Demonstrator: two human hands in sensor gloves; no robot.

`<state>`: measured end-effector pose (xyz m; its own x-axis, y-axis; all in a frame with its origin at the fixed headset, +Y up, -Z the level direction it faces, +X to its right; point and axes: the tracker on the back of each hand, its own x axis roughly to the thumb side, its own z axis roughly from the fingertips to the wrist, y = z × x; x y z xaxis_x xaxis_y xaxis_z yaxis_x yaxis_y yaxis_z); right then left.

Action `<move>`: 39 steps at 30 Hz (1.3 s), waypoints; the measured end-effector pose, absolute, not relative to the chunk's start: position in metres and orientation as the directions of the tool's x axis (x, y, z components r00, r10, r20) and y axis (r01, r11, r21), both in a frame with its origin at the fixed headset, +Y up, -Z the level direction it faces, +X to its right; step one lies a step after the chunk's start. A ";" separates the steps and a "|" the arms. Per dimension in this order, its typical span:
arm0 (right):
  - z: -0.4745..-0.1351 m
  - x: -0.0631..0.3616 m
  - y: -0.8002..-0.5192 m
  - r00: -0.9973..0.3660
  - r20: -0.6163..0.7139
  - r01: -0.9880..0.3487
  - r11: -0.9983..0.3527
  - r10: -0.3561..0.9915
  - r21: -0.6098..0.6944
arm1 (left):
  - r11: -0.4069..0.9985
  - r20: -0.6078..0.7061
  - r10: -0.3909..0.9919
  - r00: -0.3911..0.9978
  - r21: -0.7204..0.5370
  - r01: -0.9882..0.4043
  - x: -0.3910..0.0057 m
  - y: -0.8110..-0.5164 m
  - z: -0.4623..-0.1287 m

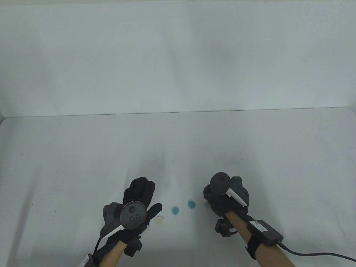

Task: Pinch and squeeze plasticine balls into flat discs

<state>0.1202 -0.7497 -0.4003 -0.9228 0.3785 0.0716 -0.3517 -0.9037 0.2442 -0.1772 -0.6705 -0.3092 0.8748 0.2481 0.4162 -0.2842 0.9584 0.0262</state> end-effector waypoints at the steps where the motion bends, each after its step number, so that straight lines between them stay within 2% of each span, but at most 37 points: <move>1: -0.401 0.117 -0.750 -0.934 0.086 -0.318 -0.918 0.346 0.238 | 0.958 0.416 0.248 0.875 0.027 -0.285 -0.177 -0.670 -0.309; 5: -0.401 0.107 -0.749 -0.970 0.147 -0.162 -0.967 0.193 0.195 | 0.958 0.415 0.251 0.875 0.025 -0.287 -0.177 -0.670 -0.309; 13: -0.397 0.099 -0.752 -0.982 0.187 0.019 -0.993 0.003 0.116 | 0.957 0.418 0.252 0.873 0.028 -0.290 -0.177 -0.669 -0.309; 15: -0.396 0.099 -0.752 -0.982 0.188 0.025 -0.994 -0.006 0.103 | 0.956 0.418 0.253 0.872 0.030 -0.292 -0.177 -0.669 -0.309; 23: -0.397 0.106 -0.742 -0.980 0.189 -0.036 -0.988 0.065 0.152 | 0.955 0.418 0.255 0.872 0.035 -0.295 -0.178 -0.669 -0.309; 27: -0.387 0.117 -0.717 -0.964 0.200 -0.159 -0.982 0.177 0.103 | 0.951 0.422 0.259 0.869 0.046 -0.306 -0.179 -0.667 -0.307; 31: -0.364 0.128 -0.683 -0.917 0.284 -0.283 -0.958 0.281 0.035 | 0.935 0.456 0.290 0.841 0.052 -0.350 -0.182 -0.660 -0.302; 34: -0.343 0.137 -0.663 -0.885 0.354 -0.328 -0.945 0.302 -0.013 | 0.922 0.498 0.307 0.811 0.056 -0.383 -0.182 -0.653 -0.297; 39: -0.316 0.154 -0.649 -0.849 0.430 -0.368 -0.927 0.306 -0.066 | 0.919 0.555 0.318 0.769 0.020 -0.395 -0.175 -0.648 -0.290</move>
